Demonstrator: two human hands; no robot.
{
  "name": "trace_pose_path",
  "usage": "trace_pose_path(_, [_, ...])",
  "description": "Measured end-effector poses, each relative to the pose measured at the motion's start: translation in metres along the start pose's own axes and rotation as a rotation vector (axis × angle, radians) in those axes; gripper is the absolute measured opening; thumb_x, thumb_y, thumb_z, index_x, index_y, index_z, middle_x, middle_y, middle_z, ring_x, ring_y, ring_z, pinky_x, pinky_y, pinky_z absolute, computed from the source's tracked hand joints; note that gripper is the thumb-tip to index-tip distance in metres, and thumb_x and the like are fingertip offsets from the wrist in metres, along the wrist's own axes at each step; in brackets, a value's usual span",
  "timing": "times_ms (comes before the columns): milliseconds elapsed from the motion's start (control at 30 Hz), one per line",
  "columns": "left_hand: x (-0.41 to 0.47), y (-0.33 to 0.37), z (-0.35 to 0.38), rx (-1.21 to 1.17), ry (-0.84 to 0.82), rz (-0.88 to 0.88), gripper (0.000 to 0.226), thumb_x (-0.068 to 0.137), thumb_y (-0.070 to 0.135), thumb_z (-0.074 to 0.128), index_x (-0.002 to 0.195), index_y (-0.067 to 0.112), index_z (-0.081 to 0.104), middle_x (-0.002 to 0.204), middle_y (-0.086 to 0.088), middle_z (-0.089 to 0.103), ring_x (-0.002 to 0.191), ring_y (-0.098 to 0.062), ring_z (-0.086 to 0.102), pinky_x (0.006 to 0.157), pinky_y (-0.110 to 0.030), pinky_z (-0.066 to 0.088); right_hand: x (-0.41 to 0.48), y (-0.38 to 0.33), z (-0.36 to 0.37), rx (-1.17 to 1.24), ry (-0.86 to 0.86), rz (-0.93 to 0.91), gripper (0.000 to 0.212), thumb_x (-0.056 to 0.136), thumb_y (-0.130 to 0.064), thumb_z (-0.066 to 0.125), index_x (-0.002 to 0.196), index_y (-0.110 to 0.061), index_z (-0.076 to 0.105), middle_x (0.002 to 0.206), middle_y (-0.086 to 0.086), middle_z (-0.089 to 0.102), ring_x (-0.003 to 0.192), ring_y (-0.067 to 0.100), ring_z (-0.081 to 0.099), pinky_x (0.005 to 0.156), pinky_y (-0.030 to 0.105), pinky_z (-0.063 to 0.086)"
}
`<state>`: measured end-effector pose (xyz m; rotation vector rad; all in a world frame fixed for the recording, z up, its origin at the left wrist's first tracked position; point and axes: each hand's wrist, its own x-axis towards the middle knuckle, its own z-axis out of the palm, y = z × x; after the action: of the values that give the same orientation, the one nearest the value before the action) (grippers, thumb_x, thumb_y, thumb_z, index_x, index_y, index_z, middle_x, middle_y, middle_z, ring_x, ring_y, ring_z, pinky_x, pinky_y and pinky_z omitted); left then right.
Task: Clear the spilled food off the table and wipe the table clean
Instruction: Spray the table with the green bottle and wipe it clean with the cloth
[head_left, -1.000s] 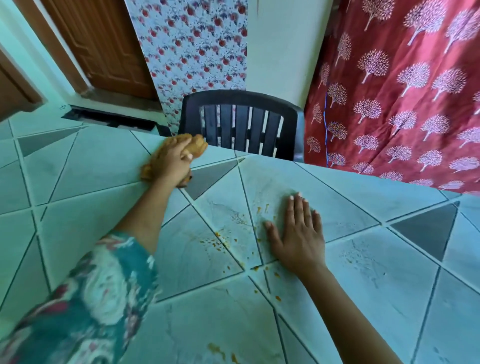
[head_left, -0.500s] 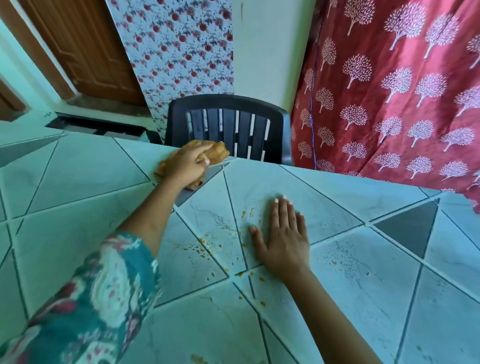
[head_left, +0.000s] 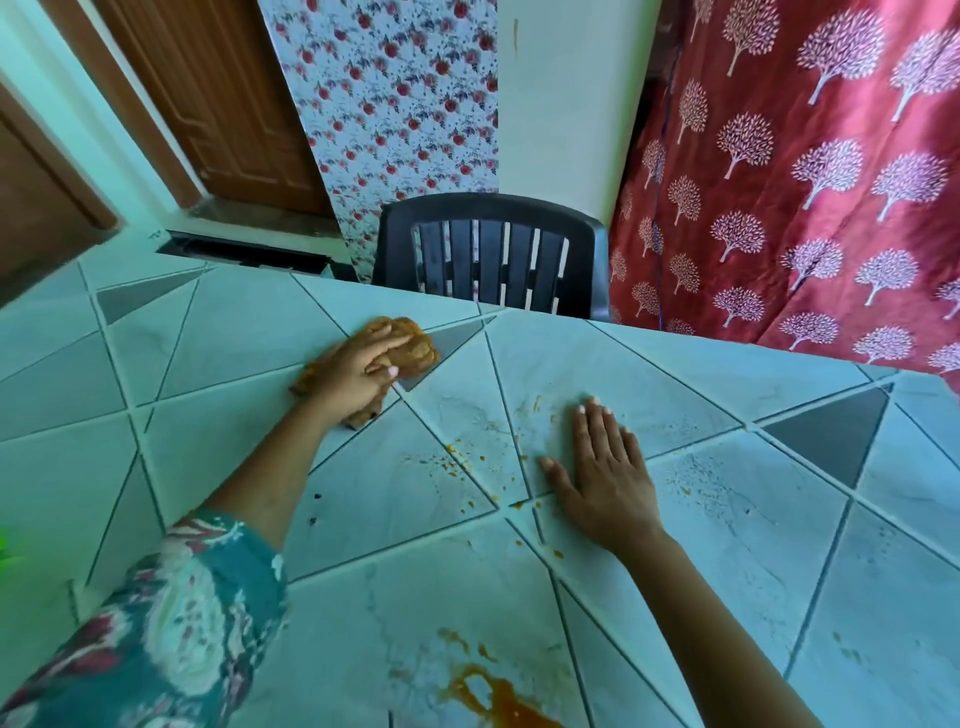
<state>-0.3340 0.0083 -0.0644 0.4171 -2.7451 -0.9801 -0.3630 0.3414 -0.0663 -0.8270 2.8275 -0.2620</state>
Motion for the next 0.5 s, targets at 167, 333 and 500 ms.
trace_pose_path(167, [-0.054, 0.063, 0.051, 0.067, -0.098, 0.085, 0.052, 0.079, 0.036, 0.049, 0.131, 0.037, 0.050, 0.150, 0.005, 0.034, 0.138, -0.011, 0.031, 0.116, -0.045, 0.014, -0.025, -0.005, 0.001, -0.003, -0.003, 0.031, 0.121, 0.050, -0.070, -0.045, 0.148, -0.009, -0.010, 0.156, 0.008, -0.015, 0.144, 0.018, -0.014, 0.114, 0.032, -0.011])
trace_pose_path(333, [-0.150, 0.059, 0.039, 0.147, 0.011, 0.160, 0.056, 0.082, 0.047, 0.034, 0.136, 0.036, 0.045, 0.148, 0.008, 0.036, 0.137, -0.008, 0.030, 0.113, -0.027, 0.008, -0.047, -0.008, 0.003, -0.018, 0.003, 0.055, 0.110, 0.059, -0.072, -0.033, 0.148, -0.011, -0.009, 0.156, 0.007, -0.015, 0.144, 0.017, -0.015, 0.115, 0.036, -0.012])
trace_pose_path(500, [-0.097, 0.017, -0.004, 0.293, 0.204, -0.366, 0.049, 0.090, 0.031, 0.048, 0.139, 0.032, 0.042, 0.149, -0.004, 0.037, 0.138, -0.023, 0.032, 0.114, -0.043, 0.018, -0.068, -0.007, 0.009, -0.032, 0.020, 0.065, 0.097, 0.068, -0.068, -0.026, 0.149, -0.019, -0.007, 0.157, 0.006, -0.014, 0.143, 0.018, -0.016, 0.114, 0.038, -0.014])
